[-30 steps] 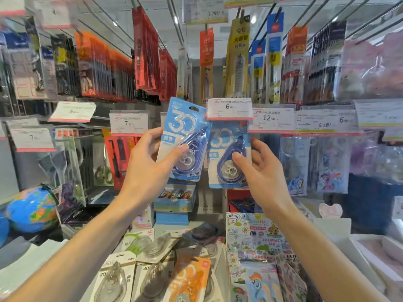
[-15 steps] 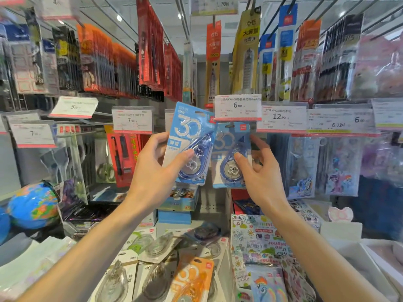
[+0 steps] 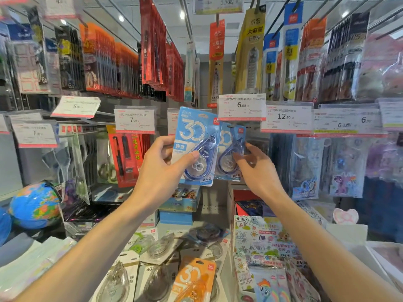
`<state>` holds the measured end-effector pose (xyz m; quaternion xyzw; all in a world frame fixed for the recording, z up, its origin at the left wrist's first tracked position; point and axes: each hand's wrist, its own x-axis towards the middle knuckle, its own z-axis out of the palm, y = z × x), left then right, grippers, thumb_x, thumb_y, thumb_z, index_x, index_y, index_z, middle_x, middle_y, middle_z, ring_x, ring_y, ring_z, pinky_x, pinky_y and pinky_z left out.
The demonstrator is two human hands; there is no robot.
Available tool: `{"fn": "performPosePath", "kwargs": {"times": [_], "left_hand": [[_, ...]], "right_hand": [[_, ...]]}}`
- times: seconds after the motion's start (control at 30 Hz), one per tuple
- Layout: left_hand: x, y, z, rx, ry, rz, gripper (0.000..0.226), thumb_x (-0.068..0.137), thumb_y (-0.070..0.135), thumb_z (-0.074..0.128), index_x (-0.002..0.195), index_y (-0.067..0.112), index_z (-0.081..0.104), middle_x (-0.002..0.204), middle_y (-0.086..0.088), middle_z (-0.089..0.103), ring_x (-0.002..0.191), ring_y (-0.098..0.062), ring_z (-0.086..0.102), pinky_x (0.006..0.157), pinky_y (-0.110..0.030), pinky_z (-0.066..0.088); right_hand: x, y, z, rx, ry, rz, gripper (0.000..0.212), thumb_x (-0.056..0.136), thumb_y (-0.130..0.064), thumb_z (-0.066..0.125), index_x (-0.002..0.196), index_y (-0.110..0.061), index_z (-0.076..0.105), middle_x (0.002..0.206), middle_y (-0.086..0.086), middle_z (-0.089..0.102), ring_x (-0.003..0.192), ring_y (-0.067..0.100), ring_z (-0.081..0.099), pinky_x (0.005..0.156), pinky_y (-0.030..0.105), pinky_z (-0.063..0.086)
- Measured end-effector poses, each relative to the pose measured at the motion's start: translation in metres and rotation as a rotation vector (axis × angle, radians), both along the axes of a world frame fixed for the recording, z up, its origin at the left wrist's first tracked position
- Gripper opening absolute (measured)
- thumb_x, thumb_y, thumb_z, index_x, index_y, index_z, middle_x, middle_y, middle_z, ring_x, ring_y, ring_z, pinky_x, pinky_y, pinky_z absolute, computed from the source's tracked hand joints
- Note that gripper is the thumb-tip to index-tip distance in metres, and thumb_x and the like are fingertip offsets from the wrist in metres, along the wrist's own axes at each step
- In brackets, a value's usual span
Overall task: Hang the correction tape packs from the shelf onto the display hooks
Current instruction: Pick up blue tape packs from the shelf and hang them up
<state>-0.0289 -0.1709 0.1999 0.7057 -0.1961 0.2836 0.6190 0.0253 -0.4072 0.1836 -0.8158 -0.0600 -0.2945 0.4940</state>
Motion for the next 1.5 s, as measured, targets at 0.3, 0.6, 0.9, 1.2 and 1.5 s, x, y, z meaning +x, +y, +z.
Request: {"fn": "performPosePath", "kwargs": {"times": [0.3,0.6,0.9,1.2,1.5], "left_hand": [[0.003,-0.025,-0.019,-0.061,0.102,-0.175,0.031,0.09,0.021,0.078,0.117,0.025,0.063,0.102,0.012,0.081,0.091,-0.007,0.078,0.07,-0.013,0.056],[-0.001,-0.052,-0.027,0.032,0.079,-0.205,0.023,0.096,0.027,0.071,0.117,0.036,0.066,0.109,0.02,0.077,0.1,0.001,0.073,0.078,-0.015,0.056],[0.002,-0.033,0.026,0.392,-0.366,0.198,0.041,0.094,0.027,0.072,0.129,0.031,0.052,0.101,0.015,0.066,0.09,-0.002,0.066,0.076,-0.021,0.055],[0.024,-0.04,0.067,0.532,-0.631,0.326,0.038,0.095,0.015,0.067,0.129,0.025,0.056,0.096,0.015,0.063,0.074,-0.006,0.063,0.068,-0.028,0.056],[0.022,-0.037,0.081,0.455,-0.634,0.291,0.019,0.103,0.023,0.059,0.118,0.019,0.071,0.105,0.005,0.072,0.092,-0.012,0.067,0.077,-0.03,0.056]], "right_hand": [[-0.06,-0.012,-0.01,0.04,-0.042,0.146,0.024,0.099,-0.043,0.066,0.119,-0.032,0.07,0.103,-0.018,0.077,0.095,-0.005,0.071,0.078,0.011,0.054],[-0.071,-0.001,-0.016,0.429,0.047,0.526,0.026,0.098,-0.019,0.071,0.124,-0.015,0.065,0.112,-0.001,0.082,0.1,0.019,0.08,0.077,0.022,0.062],[-0.075,-0.031,-0.019,0.393,-0.019,0.446,0.024,0.098,-0.019,0.071,0.121,-0.022,0.067,0.111,-0.004,0.082,0.1,0.016,0.079,0.077,0.018,0.06],[-0.074,-0.031,-0.021,0.337,-0.052,0.431,0.024,0.099,-0.023,0.07,0.123,-0.027,0.066,0.115,-0.007,0.08,0.105,0.013,0.078,0.086,0.023,0.062],[-0.066,-0.012,-0.008,0.315,-0.145,0.424,0.026,0.099,-0.02,0.07,0.122,-0.031,0.066,0.114,-0.011,0.08,0.107,0.007,0.076,0.082,0.015,0.058]]}}
